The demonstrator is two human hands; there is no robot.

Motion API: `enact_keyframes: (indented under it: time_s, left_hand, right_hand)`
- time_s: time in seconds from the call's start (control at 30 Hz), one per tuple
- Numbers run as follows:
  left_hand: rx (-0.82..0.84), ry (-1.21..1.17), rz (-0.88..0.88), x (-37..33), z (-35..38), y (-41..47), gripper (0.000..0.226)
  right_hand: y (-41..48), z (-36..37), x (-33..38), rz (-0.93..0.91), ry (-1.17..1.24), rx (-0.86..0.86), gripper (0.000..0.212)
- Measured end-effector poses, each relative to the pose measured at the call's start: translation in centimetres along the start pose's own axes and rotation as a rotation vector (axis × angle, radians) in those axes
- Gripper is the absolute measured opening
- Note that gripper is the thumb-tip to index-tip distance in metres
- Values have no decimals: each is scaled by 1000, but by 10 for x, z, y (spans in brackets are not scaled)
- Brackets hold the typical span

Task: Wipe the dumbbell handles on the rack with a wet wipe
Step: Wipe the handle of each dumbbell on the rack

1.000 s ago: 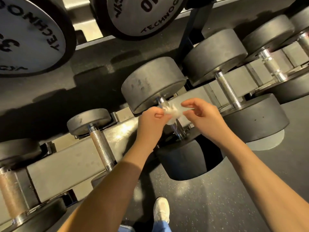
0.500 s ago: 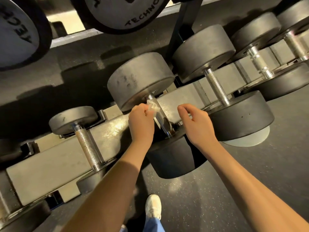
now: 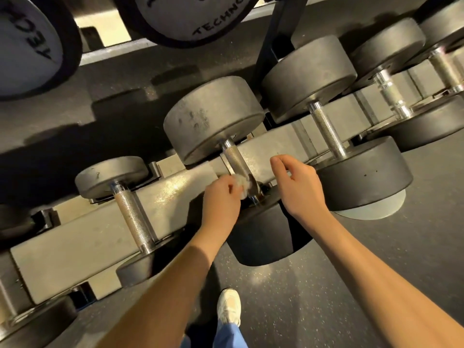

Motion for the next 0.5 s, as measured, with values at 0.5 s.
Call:
enact_keyframes:
  time_s: [0.5]
  left_hand:
    - [182, 162, -47, -1, 1, 0, 23]
  right_hand:
    - [0, 2, -2, -40, -14, -58, 45]
Point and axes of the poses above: each hand's wrist, its own y-axis towards the middle knuckle, its own z-axis out of the palm, x = y × z, the point moved 5 cm from there along y, towards the middle knuckle, and after that the axes turned 8 degrees about x, right-handed, at the moved point
